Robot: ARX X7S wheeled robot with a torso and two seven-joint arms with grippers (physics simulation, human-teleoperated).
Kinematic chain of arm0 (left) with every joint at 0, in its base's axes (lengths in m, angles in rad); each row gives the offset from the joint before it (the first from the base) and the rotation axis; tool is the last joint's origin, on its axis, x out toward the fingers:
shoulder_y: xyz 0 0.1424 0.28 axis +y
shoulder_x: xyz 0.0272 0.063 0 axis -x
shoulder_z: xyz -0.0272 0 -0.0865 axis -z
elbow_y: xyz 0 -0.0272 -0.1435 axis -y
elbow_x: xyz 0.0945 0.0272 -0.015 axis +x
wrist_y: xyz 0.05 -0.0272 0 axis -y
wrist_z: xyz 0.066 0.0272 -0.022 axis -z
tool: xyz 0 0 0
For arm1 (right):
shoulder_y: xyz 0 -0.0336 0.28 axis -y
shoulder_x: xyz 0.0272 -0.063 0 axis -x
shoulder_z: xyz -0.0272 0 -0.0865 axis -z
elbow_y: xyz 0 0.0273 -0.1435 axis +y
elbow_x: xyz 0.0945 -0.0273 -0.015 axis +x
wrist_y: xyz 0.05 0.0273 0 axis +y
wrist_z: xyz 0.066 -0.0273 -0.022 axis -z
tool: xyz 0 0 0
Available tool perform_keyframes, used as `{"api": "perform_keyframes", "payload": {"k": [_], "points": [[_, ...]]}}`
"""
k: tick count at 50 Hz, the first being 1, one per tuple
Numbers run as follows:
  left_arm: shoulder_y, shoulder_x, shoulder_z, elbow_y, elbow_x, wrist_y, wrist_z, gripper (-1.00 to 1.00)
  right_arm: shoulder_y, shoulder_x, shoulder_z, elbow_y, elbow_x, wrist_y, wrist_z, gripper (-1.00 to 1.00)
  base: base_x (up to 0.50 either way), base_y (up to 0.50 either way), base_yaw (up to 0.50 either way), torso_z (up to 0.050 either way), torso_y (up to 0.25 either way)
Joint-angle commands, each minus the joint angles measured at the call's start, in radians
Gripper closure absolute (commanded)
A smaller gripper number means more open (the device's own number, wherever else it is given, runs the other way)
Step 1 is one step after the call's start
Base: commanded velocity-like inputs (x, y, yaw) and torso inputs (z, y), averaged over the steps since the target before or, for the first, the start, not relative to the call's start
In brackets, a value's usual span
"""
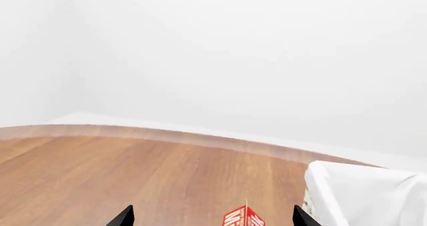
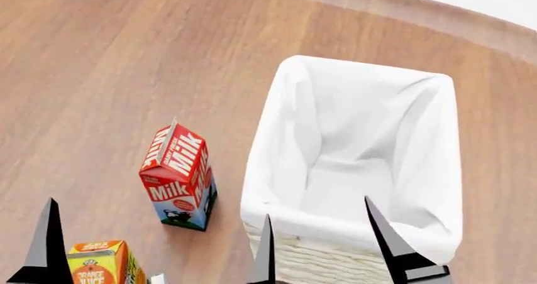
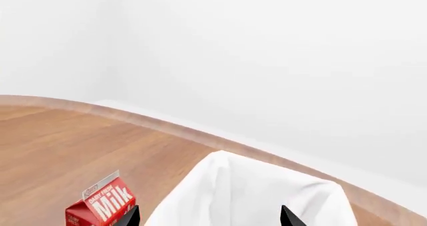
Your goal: Pick up the alphabet soup and the tomato sauce, and put them in the basket.
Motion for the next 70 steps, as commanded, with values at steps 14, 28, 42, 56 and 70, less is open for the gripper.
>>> {"api": "perform_keyframes", "payload": {"k": [14,28,42,56,70], "points": [[-0.008,0.003,-0.005,-0.028,0.010,0.073,0.031,-1.00,-0.305,0.094,-0.006,-0.118,-0.082,-0.141,-0.002,-1.00,0.00,0.00,0.00,0.000,0.000],[-0.007,-0.007,-0.007,-0.030,-0.003,0.074,0.020,-1.00,-0.425,0.163,-0.088,-0.095,-0.195,-0.194,-0.001,-1.00,0.00,0.00,0.00,0.000,0.000],[-0.008,-0.019,-0.007,-0.023,-0.015,0.071,0.008,-1.00,-0.488,0.221,-0.156,-0.109,-0.245,-0.182,-0.035,-1.00,0.00,0.00,0.00,0.000,0.000],[-0.012,-0.028,0.004,-0.019,-0.021,0.066,-0.004,-1.00,-0.491,0.266,-0.249,-0.138,-0.264,-0.104,-0.133,-1.00,0.00,0.00,0.00,0.000,0.000],[-0.014,-0.036,0.010,-0.017,-0.022,0.068,-0.018,-1.00,-0.476,0.282,-0.364,-0.118,-0.304,-0.081,-0.215,-1.00,0.00,0.00,0.00,0.000,0.000]]}}
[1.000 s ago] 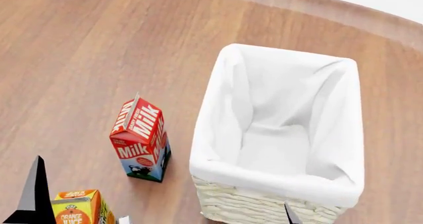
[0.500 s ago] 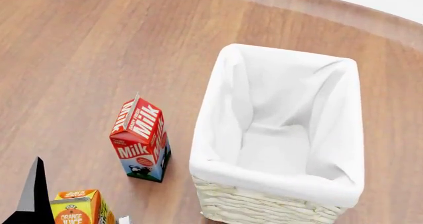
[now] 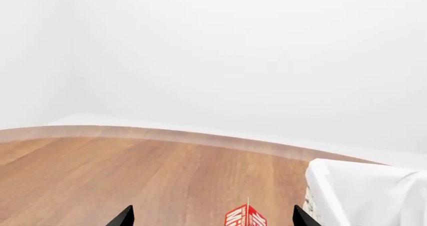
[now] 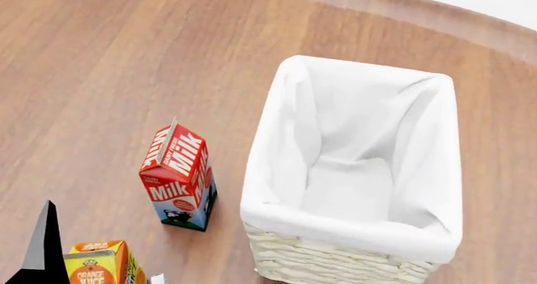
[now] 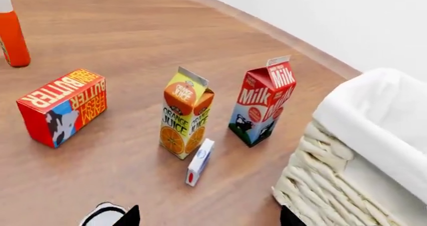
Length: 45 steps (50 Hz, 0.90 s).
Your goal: Pick up the alphabet soup and the tomato sauce, and put them in the basket.
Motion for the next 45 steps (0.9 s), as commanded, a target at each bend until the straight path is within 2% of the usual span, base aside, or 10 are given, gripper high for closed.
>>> {"api": "perform_keyframes", "payload": {"k": [1,14,28,35,37,38,45], "points": [[-0.006,0.017,-0.011,-0.030,0.011,0.061,0.035,-1.00,-0.002,-0.004,-0.044,0.002,-0.022,-0.005,-0.085,-1.00,0.00,0.00,0.00,0.000,0.000],[-0.006,0.008,-0.001,-0.031,0.016,0.066,0.027,-1.00,-0.004,-0.001,-0.028,-0.004,0.057,0.024,-0.119,-1.00,0.00,0.00,0.00,0.000,0.000],[-0.016,0.002,0.008,-0.037,0.010,0.066,0.022,-1.00,0.002,-0.045,-0.038,-0.026,0.065,0.227,-0.117,-1.00,0.00,0.00,0.00,0.000,0.000],[-0.016,-0.002,0.006,-0.037,0.003,0.067,0.018,-1.00,0.000,-0.059,-0.052,-0.012,0.064,0.265,-0.114,-1.00,0.00,0.00,0.00,0.000,0.000],[-0.016,-0.002,0.008,-0.040,0.005,0.071,0.018,-1.00,0.022,-0.084,-0.064,-0.022,0.056,0.383,-0.121,-1.00,0.00,0.00,0.00,0.000,0.000],[-0.017,-0.003,0.009,-0.037,0.003,0.068,0.016,-1.00,0.016,-0.078,-0.060,-0.020,0.058,0.346,-0.118,-1.00,0.00,0.00,0.00,0.000,0.000],[-0.016,-0.007,0.007,-0.035,-0.002,0.070,0.010,-1.00,0.026,-0.099,-0.057,-0.046,0.082,0.457,-0.141,-1.00,0.00,0.00,0.00,0.000,0.000]]}}
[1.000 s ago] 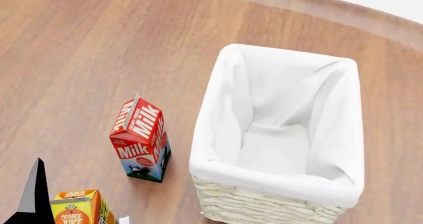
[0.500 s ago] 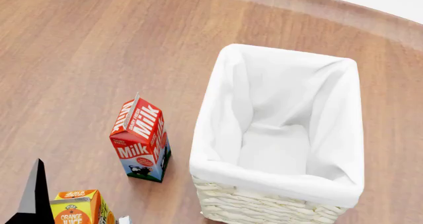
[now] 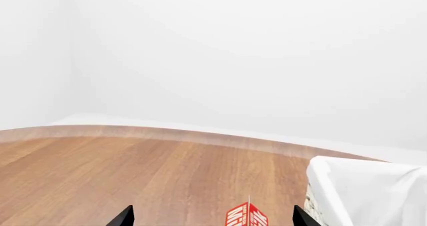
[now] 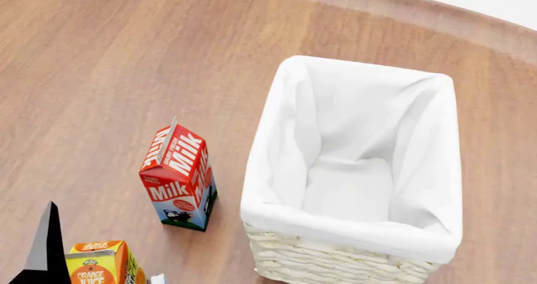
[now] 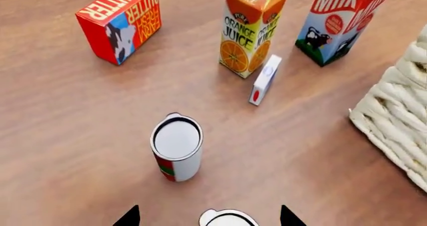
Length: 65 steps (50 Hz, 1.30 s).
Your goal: Pick up the alphabet soup and the tomato sauce, and put them in the basket.
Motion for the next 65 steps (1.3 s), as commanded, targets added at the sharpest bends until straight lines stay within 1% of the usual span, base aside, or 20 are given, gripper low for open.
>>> {"api": "perform_keyframes", "payload": {"k": [1,24,33,42,58,65], "points": [[-0.008,0.016,-0.020,-0.024,-0.002,0.055,0.032,-1.00,0.009,-0.054,0.030,-0.017,0.023,0.114,-0.048,-1.00,0.00,0.00,0.00,0.000,0.000],[-0.009,0.006,-0.005,-0.033,0.002,0.070,0.026,-1.00,-0.015,-0.042,0.050,-0.032,0.036,0.119,-0.038,-1.00,0.00,0.00,0.00,0.000,0.000],[-0.007,0.002,0.001,-0.035,0.005,0.077,0.024,-1.00,-0.040,-0.036,0.062,-0.052,0.002,0.117,-0.042,-1.00,0.00,0.00,0.00,0.000,0.000],[-0.015,-0.001,0.010,-0.028,0.001,0.067,0.013,-1.00,-0.083,-0.062,0.082,-0.050,-0.067,0.108,-0.087,-1.00,0.00,0.00,0.00,0.000,0.000],[-0.015,-0.011,0.017,-0.028,-0.001,0.070,0.004,-1.00,-0.096,-0.067,0.175,-0.004,-0.022,0.073,-0.108,-1.00,0.00,0.00,0.00,0.000,0.000],[-0.015,-0.015,0.016,-0.032,-0.003,0.075,0.003,-1.00,-0.070,-0.077,0.225,0.059,0.021,0.043,-0.127,-1.00,0.00,0.00,0.00,0.000,0.000]]}}
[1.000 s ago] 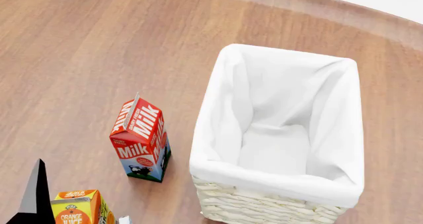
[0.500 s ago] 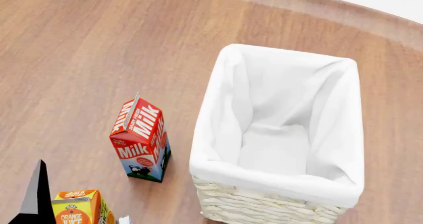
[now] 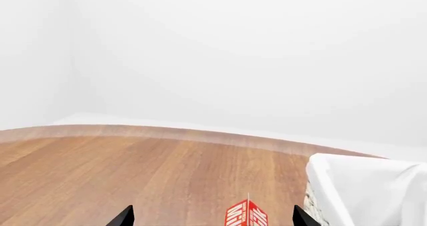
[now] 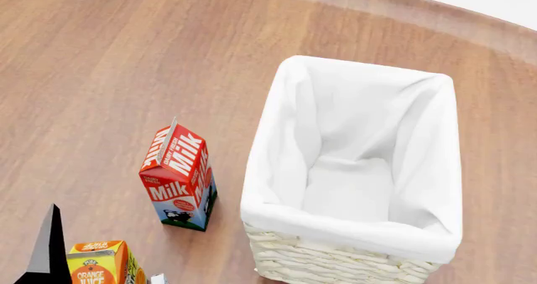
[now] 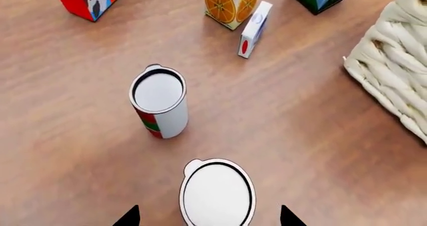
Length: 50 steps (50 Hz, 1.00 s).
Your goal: Pick up the alphabet soup and the tomato sauce, and put them in the basket.
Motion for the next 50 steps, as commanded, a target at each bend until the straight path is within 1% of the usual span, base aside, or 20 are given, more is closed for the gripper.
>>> {"api": "perform_keyframes", "payload": {"k": [1,11,20,30,34,50], "points": [[-0.007,0.016,-0.016,-0.032,0.007,0.062,0.039,-1.00,0.015,-0.035,0.101,0.067,0.046,-0.061,-0.052,-1.00,0.00,0.00,0.00,0.000,0.000],[-0.006,0.011,-0.010,-0.031,0.008,0.065,0.035,-1.00,0.067,-0.058,0.122,0.158,0.086,-0.104,-0.079,-1.00,0.00,0.00,0.00,0.000,0.000],[-0.008,0.005,-0.011,-0.032,0.001,0.068,0.030,-1.00,0.103,-0.073,0.107,0.203,0.094,-0.112,-0.093,-1.00,0.00,0.00,0.00,0.000,0.000],[-0.011,0.000,-0.009,-0.031,-0.003,0.069,0.024,-1.00,0.115,-0.079,0.094,0.215,0.096,-0.114,-0.094,-1.00,0.00,0.00,0.00,0.000,0.000],[-0.012,-0.002,-0.006,-0.033,-0.002,0.071,0.023,-1.00,0.115,-0.081,0.098,0.255,0.102,-0.149,-0.094,-1.00,0.00,0.00,0.00,0.000,0.000],[-0.008,-0.009,-0.005,-0.041,-0.001,0.088,0.021,-1.00,0.130,-0.104,0.093,0.327,0.120,-0.188,-0.096,-1.00,0.00,0.00,0.00,0.000,0.000]]}}
